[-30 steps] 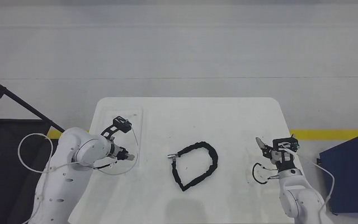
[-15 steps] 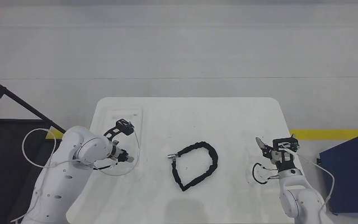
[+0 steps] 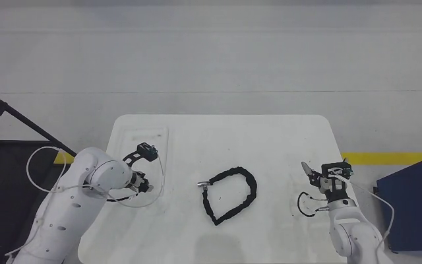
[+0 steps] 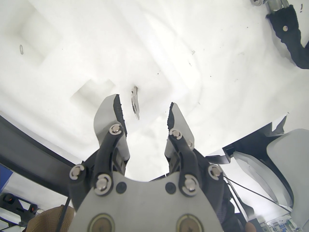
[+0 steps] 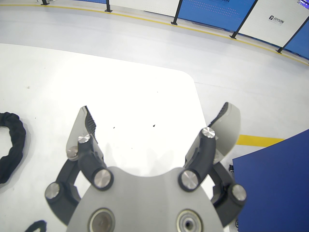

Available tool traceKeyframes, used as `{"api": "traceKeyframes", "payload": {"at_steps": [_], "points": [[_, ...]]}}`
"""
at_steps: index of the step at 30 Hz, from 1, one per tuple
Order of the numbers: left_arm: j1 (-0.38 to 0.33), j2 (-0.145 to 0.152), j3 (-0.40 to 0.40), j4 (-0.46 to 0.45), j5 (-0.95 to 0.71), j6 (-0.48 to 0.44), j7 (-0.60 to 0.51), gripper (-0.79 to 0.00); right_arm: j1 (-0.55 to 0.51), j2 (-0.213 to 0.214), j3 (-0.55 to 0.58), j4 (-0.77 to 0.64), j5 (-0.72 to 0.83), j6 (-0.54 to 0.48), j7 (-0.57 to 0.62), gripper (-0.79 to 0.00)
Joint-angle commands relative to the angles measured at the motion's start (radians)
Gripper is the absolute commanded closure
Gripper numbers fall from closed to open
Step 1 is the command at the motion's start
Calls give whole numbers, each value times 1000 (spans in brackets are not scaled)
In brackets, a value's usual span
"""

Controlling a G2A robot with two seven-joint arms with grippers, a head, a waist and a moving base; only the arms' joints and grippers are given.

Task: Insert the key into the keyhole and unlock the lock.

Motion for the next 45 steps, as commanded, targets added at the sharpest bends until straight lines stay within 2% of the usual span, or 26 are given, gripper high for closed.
{"api": "traceKeyframes", "payload": {"at_steps": [1, 4, 5, 6, 7, 28, 31, 35, 41, 45], "points": [[-9, 11, 16, 1, -8, 3, 0, -366, 0, 0, 0, 0, 0, 0, 0, -785], [-25, 27, 40, 2, -12, 7, 0, -379, 0, 0, 0, 0, 0, 0, 0, -785], [-31, 31, 46, 5, -13, 14, 0, -520, 0, 0, 0, 0, 0, 0, 0, -785], [-39, 36, 53, 8, -12, 24, 0, -702, 0, 0, 0, 0, 0, 0, 0, -785], [-49, 39, 59, 5, -13, 32, 0, -785, 0, 0, 0, 0, 0, 0, 0, -785], [-59, 42, 64, 0, -13, 37, 0, -785, 0, 0, 0, 0, 0, 0, 0, -785], [-67, 43, 66, 23, -11, 49, 0, -785, 0, 0, 0, 0, 0, 0, 0, -785], [-110, 51, 131, 75, -52, 90, 0, -785, 0, 0, 0, 0, 0, 0, 0, -785], [-239, 75, 310, 149, -151, 132, 0, -785, 0, 0, 0, 0, 0, 0, 0, -785], [-321, 93, 413, 160, -204, 161, 0, -785, 0, 0, 0, 0, 0, 0, 0, -785]]}}
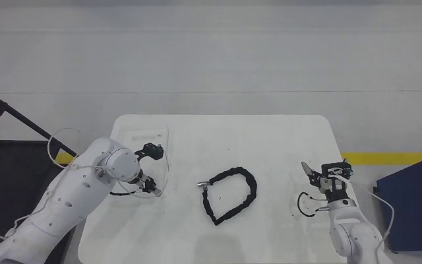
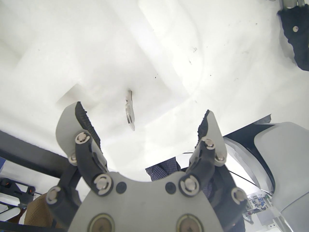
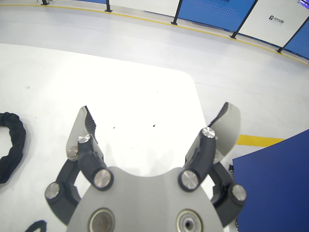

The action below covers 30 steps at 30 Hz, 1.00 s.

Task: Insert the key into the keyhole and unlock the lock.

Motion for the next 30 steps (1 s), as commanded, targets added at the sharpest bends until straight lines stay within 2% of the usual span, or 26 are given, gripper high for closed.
{"api": "traceKeyframes", "payload": {"at_steps": [1, 5, 6, 7, 8, 9, 10, 12, 13, 14, 23, 30], "points": [[-34, 9, 43, 0, -22, 12, 0, -785, 0, 0, 0, 0, 0, 0, 0, -785], [-93, 33, 114, -2, -60, 38, 0, -785, 0, 0, 0, 0, 0, 0, 0, -785], [-106, 39, 129, -3, -71, 43, 0, -757, 0, 0, 0, 0, 0, 0, 0, -785], [-117, 44, 143, -3, -85, 49, 0, -656, 0, 0, 0, 0, 0, 0, 0, -785], [-129, 49, 156, -4, -97, 53, 0, -600, 0, 0, 0, 0, 0, 0, 0, -785], [-139, 54, 169, -4, -106, 57, 0, -486, 0, 0, 0, 0, 0, 0, 0, -785], [-149, 59, 181, -4, -113, 59, 0, -443, 0, 0, 0, 0, 0, 0, 0, -785], [-166, 67, 200, -6, -131, 63, 0, -425, 0, 0, 0, 0, 0, 0, 0, -785], [-172, 70, 208, -5, -141, 63, 0, -360, 0, 0, 0, 0, 0, 0, 0, -785], [-178, 74, 215, -3, -146, 64, 0, -332, 0, 0, 0, 0, 0, 0, 0, -785], [-211, 92, 258, 10, -165, 76, 0, -329, 0, 0, 0, 0, 0, 0, 0, -785], [-221, 88, 269, 0, -134, 89, 0, -332, 0, 0, 0, 0, 0, 0, 0, -785]]}}
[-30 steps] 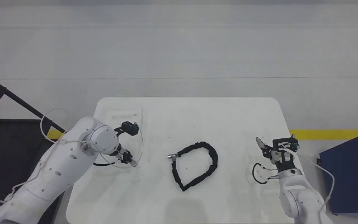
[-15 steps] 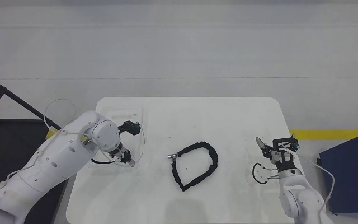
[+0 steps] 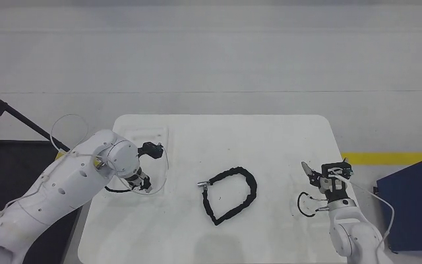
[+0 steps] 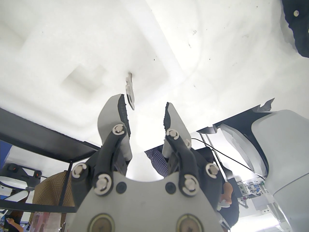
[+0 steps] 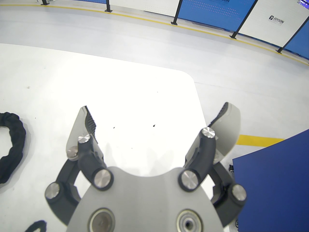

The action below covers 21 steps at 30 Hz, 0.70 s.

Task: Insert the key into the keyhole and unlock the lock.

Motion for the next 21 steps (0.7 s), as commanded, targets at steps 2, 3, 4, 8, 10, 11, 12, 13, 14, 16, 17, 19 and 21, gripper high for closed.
{"api": "traceKeyframes", "payload": {"at_steps": [2, 3, 4, 8, 10, 11, 12, 13, 14, 16, 17, 19, 21], "points": [[0, -5, 4, 3, 17, 4, 0, -329, 0, 0, 0, 0, 0, 0, 0, -785], [1, -7, 5, 6, 16, 6, 1, -329, 0, 0, 0, 0, 0, 0, 0, -785], [1, -10, 6, 9, 15, 8, 2, -326, 0, 0, 0, 0, 0, 0, 0, -785], [1, -21, 9, 31, 11, 35, 17, -305, 0, 0, 0, 0, 0, 0, 0, -785], [2, -28, 8, 41, -10, 49, 21, -256, 0, 0, 0, 0, 0, 0, 0, -785], [1, -31, 7, 46, -19, 56, 21, -240, 0, 0, 0, 0, 0, 0, 0, -785], [0, -33, 6, 51, -24, 61, 19, -228, 0, 0, 0, 0, 0, 0, 0, -785], [-2, -36, 5, 54, -28, 67, 18, -225, 0, 0, 0, 0, 0, 0, 0, -785], [-3, -38, 5, 58, -25, 74, 17, -222, 0, 0, 0, 0, 0, 0, 0, -785], [-7, -42, 7, 63, -11, 82, 15, -212, 0, 0, 0, 0, 0, 0, 0, -785], [-8, -43, 8, 65, -5, 84, 14, -212, 0, 0, 0, 0, 0, 0, 0, -785], [-10, -47, 8, 73, 5, 88, 13, -209, 0, 0, 0, 0, 0, 0, 0, -785], [-12, -49, 11, 79, 29, 92, 17, -209, 0, 0, 0, 0, 0, 0, 0, -785]]}}
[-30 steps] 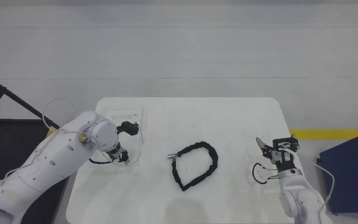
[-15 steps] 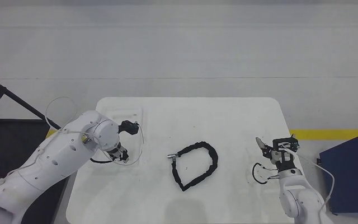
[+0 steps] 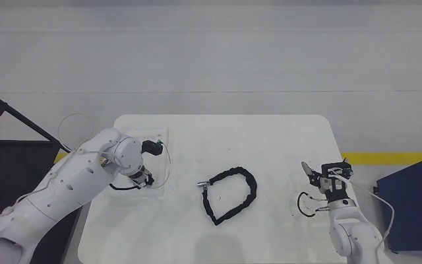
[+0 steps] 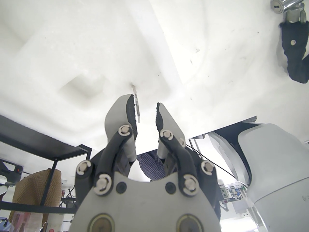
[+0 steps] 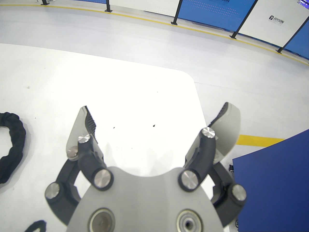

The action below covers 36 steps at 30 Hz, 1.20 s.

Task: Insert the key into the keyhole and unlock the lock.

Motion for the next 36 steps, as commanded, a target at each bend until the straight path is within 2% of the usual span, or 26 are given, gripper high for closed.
{"api": "traceKeyframes", "payload": {"at_steps": [1, 6, 11, 15, 17, 19, 24, 30, 36], "points": [[0, -2, 2, 4, 18, 2, 4, -209, 0, 0, 0, 0, 0, 0, 0, -785], [3, -10, 0, 12, 20, -1, 9, -166, 0, 0, 0, 0, 0, 0, 0, -785], [7, -18, -1, 20, 23, -3, 15, -49, 0, 0, 0, 0, 0, 0, 0, -785], [6, -23, 2, 30, 47, -1, 4, -99, 0, 0, 0, 0, 0, 0, 0, -785], [5, -25, 1, 34, 50, 0, 1, -77, 0, 0, 0, 0, 0, 0, 0, -785], [5, -27, -1, 36, 57, 2, 0, 0, 0, 0, 0, 0, 0, 0, 0, -785], [4, -28, -14, 30, 68, -1, -8, 0, 0, 0, 0, 0, 0, 0, 0, -785], [6, -11, -38, 18, 87, -11, -15, 0, 0, 0, 0, 0, 0, 0, 0, -785], [19, 33, -125, -40, 50, -31, -15, 0, 0, 0, 0, 0, 0, 0, 0, -785]]}}
